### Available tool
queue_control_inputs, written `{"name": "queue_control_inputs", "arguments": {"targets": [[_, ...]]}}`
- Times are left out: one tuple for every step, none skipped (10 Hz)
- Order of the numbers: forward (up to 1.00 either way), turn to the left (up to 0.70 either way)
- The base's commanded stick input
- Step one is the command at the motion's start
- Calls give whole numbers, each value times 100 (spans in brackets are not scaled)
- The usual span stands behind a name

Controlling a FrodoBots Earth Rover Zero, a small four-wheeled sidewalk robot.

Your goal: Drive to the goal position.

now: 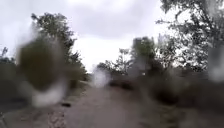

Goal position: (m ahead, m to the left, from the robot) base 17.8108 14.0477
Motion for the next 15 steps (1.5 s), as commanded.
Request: {"name": "queue_control_inputs", "arguments": {"targets": [[70,0],[70,0],[70,0],[70,1],[70,6],[70,14],[70,9],[70,1],[70,0],[70,0],[70,0],[70,0],[70,0],[70,0],[70,0]]}}
